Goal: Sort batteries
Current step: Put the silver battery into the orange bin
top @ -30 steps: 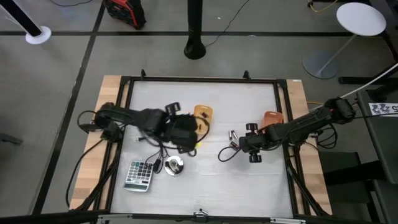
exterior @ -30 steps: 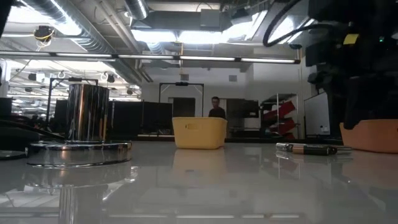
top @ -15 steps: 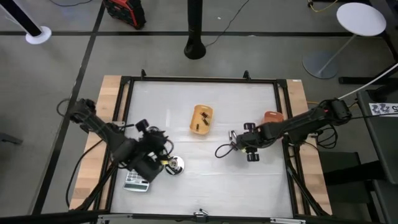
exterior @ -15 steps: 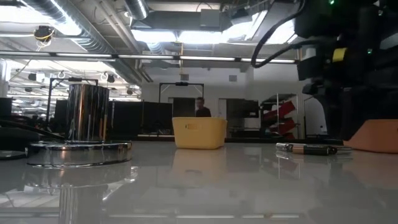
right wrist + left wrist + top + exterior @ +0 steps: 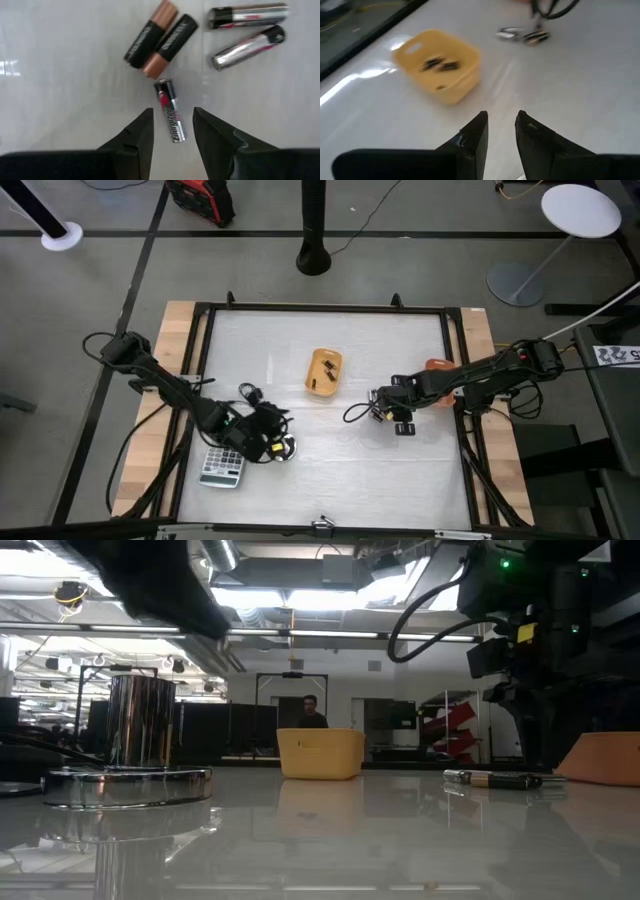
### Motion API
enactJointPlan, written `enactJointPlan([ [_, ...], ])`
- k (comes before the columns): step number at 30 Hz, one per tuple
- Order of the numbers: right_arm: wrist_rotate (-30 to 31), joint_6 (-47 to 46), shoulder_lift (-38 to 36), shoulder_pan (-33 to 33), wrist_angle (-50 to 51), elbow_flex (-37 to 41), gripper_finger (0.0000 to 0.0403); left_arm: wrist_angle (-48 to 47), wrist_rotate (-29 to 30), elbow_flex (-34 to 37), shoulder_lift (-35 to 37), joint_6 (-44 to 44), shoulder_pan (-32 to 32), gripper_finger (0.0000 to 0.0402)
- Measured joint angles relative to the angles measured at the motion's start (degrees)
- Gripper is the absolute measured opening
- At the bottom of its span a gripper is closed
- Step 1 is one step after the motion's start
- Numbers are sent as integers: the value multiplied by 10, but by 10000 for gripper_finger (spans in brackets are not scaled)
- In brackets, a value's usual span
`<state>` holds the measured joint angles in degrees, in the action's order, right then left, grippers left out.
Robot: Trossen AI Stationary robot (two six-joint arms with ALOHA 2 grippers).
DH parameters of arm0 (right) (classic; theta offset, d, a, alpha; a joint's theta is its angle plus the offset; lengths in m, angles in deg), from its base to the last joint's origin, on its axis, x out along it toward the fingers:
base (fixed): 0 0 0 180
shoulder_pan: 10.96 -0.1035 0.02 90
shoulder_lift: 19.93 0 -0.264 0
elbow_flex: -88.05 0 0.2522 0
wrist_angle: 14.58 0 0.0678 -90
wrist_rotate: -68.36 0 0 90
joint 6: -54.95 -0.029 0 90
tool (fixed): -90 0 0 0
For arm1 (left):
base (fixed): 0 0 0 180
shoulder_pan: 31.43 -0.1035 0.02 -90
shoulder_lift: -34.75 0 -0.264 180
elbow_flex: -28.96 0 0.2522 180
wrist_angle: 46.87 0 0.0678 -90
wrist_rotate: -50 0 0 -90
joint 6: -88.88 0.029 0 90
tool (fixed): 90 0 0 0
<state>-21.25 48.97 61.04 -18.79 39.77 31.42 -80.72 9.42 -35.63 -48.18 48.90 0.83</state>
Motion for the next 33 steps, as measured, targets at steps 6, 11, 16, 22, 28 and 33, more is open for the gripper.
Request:
enactJointPlan([
  [6, 1, 12, 6, 0, -1, 0, 133, 321, -125, 95, 0, 180, -51, 88],
  [11, 4, 20, 25, 0, -6, 0, 133, 436, -202, 122, 0, 224, -99, 88],
  [16, 18, 20, 51, 0, -6, 0, 133, 440, -207, 122, 0, 204, -131, 88],
  [22, 19, 20, 68, 0, -6, -3, 128, 440, -207, 122, 0, 207, -142, 88],
  [28, 15, 20, 68, 0, -6, -2, 73, 439, -207, 122, 0, 206, -142, 88],
  [33, 17, 19, 68, 0, -4, -2, 21, 439, -207, 122, 0, 205, -142, 88],
])
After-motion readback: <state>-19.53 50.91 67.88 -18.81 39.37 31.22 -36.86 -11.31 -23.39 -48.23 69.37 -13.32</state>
